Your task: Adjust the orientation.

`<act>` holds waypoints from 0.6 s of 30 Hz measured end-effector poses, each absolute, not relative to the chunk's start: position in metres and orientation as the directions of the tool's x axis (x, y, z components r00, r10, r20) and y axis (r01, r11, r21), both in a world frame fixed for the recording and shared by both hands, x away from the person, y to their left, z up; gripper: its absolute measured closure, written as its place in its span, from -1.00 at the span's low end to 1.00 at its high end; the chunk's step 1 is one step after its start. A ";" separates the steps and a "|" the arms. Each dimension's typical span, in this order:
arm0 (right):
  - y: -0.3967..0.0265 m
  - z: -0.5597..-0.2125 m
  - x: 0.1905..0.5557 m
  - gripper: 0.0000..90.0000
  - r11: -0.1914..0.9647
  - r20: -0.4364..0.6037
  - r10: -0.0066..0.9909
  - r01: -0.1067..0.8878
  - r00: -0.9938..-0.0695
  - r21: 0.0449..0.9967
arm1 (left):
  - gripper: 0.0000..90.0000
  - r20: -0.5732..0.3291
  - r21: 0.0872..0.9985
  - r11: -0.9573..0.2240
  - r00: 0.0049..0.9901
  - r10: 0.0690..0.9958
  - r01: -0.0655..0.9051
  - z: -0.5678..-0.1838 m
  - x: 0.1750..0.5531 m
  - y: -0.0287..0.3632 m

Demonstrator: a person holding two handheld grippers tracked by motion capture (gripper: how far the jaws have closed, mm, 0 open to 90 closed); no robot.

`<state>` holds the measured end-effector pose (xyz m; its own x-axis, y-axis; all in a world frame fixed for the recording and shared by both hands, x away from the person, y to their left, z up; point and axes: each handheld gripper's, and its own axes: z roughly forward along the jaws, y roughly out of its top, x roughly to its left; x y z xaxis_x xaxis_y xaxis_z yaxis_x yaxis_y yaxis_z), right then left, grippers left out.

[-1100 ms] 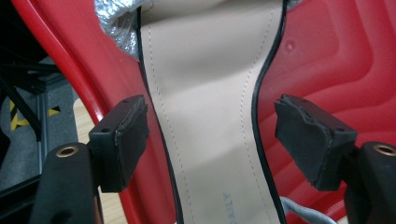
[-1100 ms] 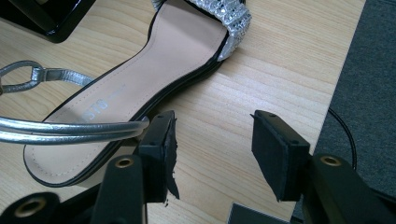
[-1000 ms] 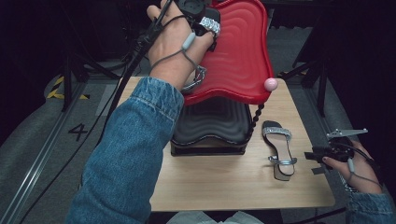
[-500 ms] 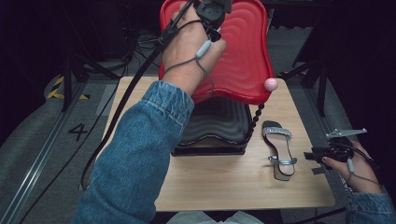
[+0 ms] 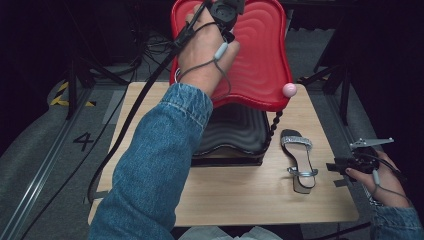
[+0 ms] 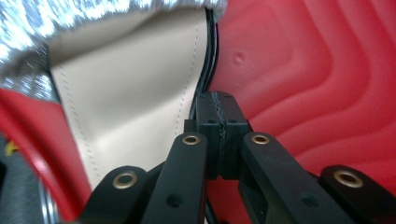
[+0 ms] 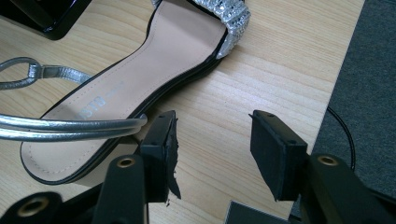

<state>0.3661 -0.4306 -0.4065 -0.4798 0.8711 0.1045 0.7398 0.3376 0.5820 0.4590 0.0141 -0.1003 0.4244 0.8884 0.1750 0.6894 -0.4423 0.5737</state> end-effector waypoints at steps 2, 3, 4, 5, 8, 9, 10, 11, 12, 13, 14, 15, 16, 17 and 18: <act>-0.430 -0.406 0.366 0.16 0.337 0.106 0.872 0.742 -0.478 0.580 | 1.00 0.188 0.580 -0.432 0.402 0.896 0.691 -0.100 0.461 0.017; -0.430 -0.406 0.366 0.16 0.337 0.106 0.872 0.742 -0.478 0.580 | 1.00 0.188 0.580 -0.432 0.402 0.896 0.691 -0.100 0.461 0.017; -0.430 -0.406 0.366 0.16 0.337 0.106 0.871 0.742 -0.479 0.580 | 1.00 0.208 0.577 -0.443 0.400 0.892 0.687 -0.101 0.461 0.016; -0.430 -0.407 0.366 0.16 0.337 0.107 0.871 0.742 -0.480 0.580 | 0.99 0.209 0.583 -0.458 0.421 0.883 0.671 -0.102 0.461 0.016; -0.430 -0.407 0.366 0.16 0.337 0.105 0.872 0.743 -0.478 0.579 | 0.79 0.129 0.614 -0.452 0.482 0.867 0.647 -0.102 0.458 0.014; -0.430 -0.407 0.367 0.16 0.340 0.103 0.871 0.742 -0.480 0.577 | 0.71 0.126 0.623 -0.451 0.486 0.865 0.639 -0.101 0.456 0.013; -0.430 -0.408 0.367 0.16 0.339 0.105 0.871 0.743 -0.479 0.576 | 0.69 0.130 0.628 -0.452 0.488 0.863 0.633 -0.100 0.454 0.014; -0.430 -0.408 0.367 0.16 0.341 0.104 0.871 0.742 -0.481 0.577 | 0.65 0.129 0.630 -0.452 0.490 0.862 0.631 -0.097 0.452 0.015; -0.430 -0.407 0.366 0.16 0.342 0.103 0.870 0.742 -0.482 0.577 | 0.59 0.121 0.634 -0.446 0.489 0.864 0.632 -0.095 0.450 0.018; -0.430 -0.407 0.366 0.16 0.340 0.104 0.871 0.742 -0.480 0.578 | 0.58 0.120 0.633 -0.436 0.475 0.872 0.640 -0.093 0.449 0.022; -0.431 -0.407 0.366 0.16 0.338 0.103 0.873 0.743 -0.477 0.578 | 0.58 0.124 0.636 -0.433 0.469 0.874 0.638 -0.091 0.448 0.025; -0.430 -0.407 0.367 0.16 0.337 0.103 0.873 0.744 -0.476 0.577 | 0.57 0.125 0.639 -0.432 0.469 0.875 0.636 -0.090 0.447 0.027; -0.430 -0.408 0.367 0.15 0.341 0.102 0.872 0.743 -0.479 0.577 | 0.53 0.125 0.641 -0.427 0.463 0.878 0.638 -0.088 0.445 0.031; -0.429 -0.408 0.367 0.15 0.344 0.101 0.870 0.742 -0.482 0.576 | 0.48 0.125 0.641 -0.427 0.463 0.878 0.638 -0.088 0.445 0.031; -0.429 -0.408 0.367 0.15 0.344 0.101 0.870 0.742 -0.482 0.576 | 0.48 0.130 0.648 -0.425 0.459 0.879 0.632 -0.086 0.444 0.034</act>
<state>0.3668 -0.4295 -0.4079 -0.4821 0.8702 0.1014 0.7416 0.3436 0.5762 0.4436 0.0341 -0.0859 0.4587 0.8791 0.1296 0.6319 -0.4252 0.6480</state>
